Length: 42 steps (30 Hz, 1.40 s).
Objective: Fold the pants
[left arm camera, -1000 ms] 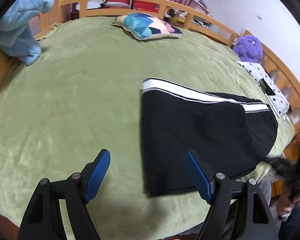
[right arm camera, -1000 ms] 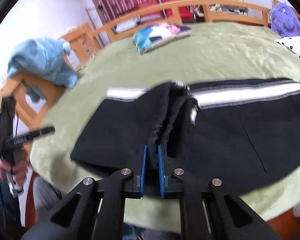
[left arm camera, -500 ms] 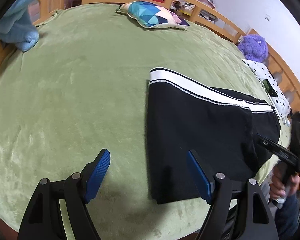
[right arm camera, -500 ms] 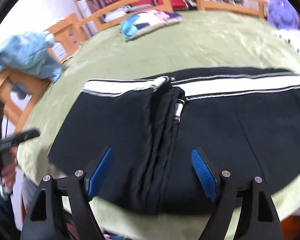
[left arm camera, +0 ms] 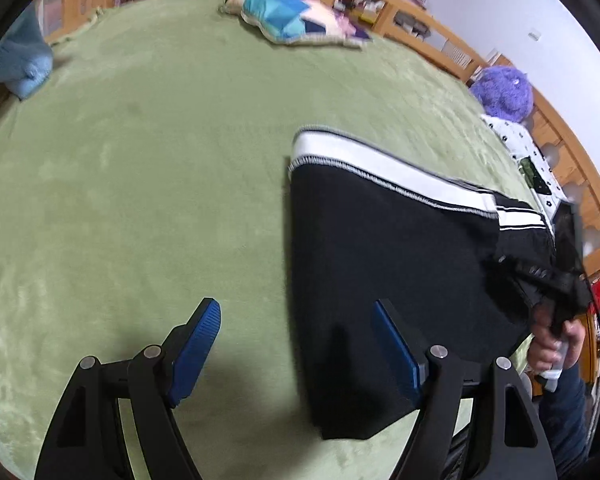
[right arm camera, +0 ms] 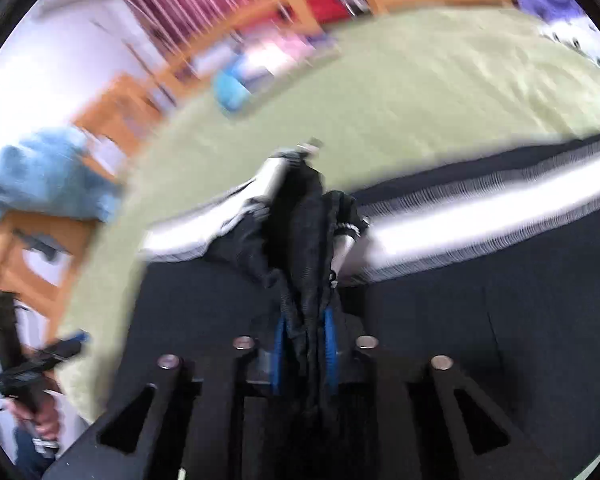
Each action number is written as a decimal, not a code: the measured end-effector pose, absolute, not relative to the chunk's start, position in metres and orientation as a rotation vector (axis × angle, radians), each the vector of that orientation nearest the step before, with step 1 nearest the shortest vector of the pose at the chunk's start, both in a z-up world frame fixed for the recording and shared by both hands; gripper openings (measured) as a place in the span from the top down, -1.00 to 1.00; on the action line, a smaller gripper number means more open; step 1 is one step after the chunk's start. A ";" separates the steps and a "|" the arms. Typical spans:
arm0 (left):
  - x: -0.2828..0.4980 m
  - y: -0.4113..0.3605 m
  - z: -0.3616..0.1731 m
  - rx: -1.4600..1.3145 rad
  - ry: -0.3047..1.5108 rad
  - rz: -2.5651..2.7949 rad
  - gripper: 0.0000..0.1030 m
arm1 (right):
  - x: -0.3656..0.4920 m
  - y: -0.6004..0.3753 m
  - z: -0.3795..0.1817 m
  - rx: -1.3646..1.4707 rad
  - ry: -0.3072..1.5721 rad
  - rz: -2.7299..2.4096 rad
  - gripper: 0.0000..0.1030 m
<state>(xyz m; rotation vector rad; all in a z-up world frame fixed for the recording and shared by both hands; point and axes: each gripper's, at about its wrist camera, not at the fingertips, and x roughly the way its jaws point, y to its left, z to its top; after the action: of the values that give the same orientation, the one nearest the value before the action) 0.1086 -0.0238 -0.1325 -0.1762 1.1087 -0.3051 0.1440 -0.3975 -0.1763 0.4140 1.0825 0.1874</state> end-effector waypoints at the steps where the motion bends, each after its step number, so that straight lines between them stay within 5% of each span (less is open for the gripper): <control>1: 0.112 -0.029 -0.137 -0.179 1.127 -0.297 -0.46 | 0.147 -0.398 -0.189 0.431 1.124 0.190 0.39; 6: 0.121 -0.048 -0.144 -0.161 1.133 -0.322 -0.46 | 0.120 -0.423 -0.170 0.425 1.050 0.189 0.12; 12: 0.143 -0.069 -0.163 -0.163 1.152 -0.360 -0.47 | 0.048 -0.520 -0.140 0.333 0.958 -0.070 0.05; 16: 0.152 -0.077 -0.174 -0.132 1.156 -0.344 -0.47 | 0.007 -0.592 -0.134 0.384 0.887 -0.252 -0.53; 22: 0.166 -0.077 -0.180 -0.161 1.194 -0.329 -0.47 | 0.008 -0.660 -0.163 0.554 0.884 -0.359 -0.54; 31: 0.192 -0.077 -0.185 -0.255 1.195 -0.348 -0.08 | 0.061 -0.698 -0.205 0.721 0.849 -0.323 -0.54; 33: 0.194 -0.080 -0.185 -0.247 1.195 -0.355 0.06 | 0.070 -0.701 -0.206 0.747 0.816 -0.318 -0.44; 37: 0.190 -0.077 -0.177 -0.264 1.163 -0.377 0.74 | 0.074 -0.704 -0.205 0.746 0.793 -0.342 0.38; 42: 0.181 -0.066 -0.150 -0.304 1.099 -0.398 0.81 | 0.069 -0.681 -0.170 0.689 0.737 -0.362 0.64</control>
<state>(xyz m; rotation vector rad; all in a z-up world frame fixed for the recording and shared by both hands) 0.1814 -0.0661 -0.1497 -0.3040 1.0991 -0.3984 0.0691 -0.6815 -0.1697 0.6887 0.7368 -0.3618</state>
